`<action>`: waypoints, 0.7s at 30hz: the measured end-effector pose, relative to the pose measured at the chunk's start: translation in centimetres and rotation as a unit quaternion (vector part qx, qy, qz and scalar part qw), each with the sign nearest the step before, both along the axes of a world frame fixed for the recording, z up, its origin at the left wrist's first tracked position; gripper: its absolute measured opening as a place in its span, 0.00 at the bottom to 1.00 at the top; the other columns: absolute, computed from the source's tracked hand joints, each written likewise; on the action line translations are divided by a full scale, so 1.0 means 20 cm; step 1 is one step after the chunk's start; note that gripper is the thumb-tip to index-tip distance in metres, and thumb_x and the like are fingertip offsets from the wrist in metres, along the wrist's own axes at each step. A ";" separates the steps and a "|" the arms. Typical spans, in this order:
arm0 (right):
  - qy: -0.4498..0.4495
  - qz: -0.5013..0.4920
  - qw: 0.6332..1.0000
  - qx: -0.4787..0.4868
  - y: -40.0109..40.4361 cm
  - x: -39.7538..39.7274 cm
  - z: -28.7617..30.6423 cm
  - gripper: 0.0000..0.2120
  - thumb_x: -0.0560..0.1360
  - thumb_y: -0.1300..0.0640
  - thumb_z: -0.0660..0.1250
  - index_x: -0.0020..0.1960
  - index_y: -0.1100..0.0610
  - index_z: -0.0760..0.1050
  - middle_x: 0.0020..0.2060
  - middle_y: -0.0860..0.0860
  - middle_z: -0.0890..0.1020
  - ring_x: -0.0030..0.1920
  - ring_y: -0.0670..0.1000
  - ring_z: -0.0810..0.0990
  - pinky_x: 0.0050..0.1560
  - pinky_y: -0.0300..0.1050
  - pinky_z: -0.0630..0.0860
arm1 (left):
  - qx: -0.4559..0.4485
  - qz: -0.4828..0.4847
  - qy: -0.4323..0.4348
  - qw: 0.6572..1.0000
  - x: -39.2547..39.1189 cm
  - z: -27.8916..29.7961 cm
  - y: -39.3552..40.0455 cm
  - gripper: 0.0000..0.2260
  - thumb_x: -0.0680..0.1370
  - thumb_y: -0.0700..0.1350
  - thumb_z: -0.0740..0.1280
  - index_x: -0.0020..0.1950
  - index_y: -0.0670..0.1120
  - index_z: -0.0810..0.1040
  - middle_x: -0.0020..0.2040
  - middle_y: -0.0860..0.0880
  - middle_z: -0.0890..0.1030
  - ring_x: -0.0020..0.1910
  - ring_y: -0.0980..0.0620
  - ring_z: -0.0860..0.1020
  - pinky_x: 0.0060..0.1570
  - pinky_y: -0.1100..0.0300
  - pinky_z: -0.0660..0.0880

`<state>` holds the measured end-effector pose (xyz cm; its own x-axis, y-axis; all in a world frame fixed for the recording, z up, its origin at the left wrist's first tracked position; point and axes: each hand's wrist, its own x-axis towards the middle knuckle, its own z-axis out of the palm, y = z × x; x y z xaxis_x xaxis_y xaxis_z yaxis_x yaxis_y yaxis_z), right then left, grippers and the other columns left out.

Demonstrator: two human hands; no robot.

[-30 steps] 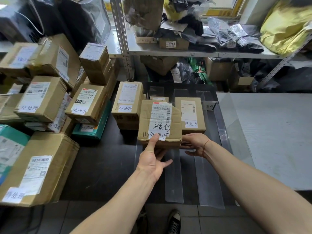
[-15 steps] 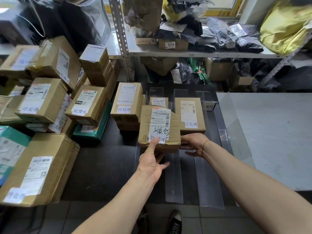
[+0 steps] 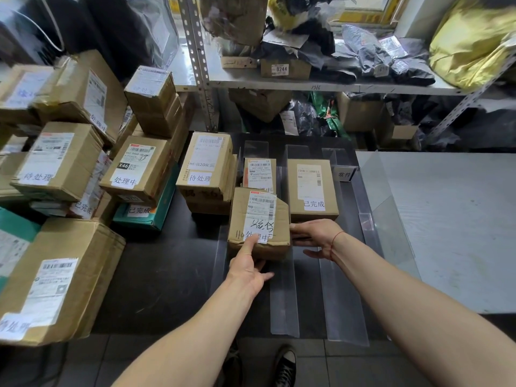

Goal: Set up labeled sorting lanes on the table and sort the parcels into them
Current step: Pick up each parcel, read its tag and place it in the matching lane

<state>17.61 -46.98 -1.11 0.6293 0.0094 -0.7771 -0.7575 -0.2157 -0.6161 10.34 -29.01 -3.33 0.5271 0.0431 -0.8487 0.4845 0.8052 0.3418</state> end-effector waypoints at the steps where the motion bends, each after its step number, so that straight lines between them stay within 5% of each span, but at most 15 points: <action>1: 0.000 0.000 1.000 -0.001 0.00 0.00 0.00 0.11 0.77 0.51 0.76 0.56 0.55 0.85 0.47 0.49 0.90 0.54 0.50 0.88 0.56 0.53 0.77 | -0.002 0.003 0.006 1.000 0.00 -0.01 0.00 0.34 0.74 0.45 0.80 0.77 0.49 0.69 0.70 0.41 0.78 0.74 0.34 0.71 0.73 0.21 0.56; 15: -0.013 -0.012 1.000 -0.013 0.03 0.00 -0.01 0.10 0.77 0.52 0.77 0.55 0.55 0.85 0.45 0.49 0.90 0.53 0.51 0.87 0.61 0.56 0.79 | 0.004 0.007 0.016 1.000 0.04 -0.07 0.02 0.25 0.80 0.39 0.74 0.75 0.45 0.70 0.67 0.39 0.82 0.70 0.35 0.77 0.75 0.30 0.64; 21: -0.076 -0.026 0.996 -0.048 0.08 -0.03 -0.02 0.08 0.79 0.53 0.75 0.53 0.57 0.85 0.46 0.52 0.89 0.49 0.52 0.88 0.49 0.50 0.81 | 0.028 -0.063 0.033 0.997 0.08 0.03 0.05 0.23 0.83 0.42 0.70 0.77 0.46 0.69 0.71 0.39 0.79 0.73 0.31 0.74 0.76 0.30 0.62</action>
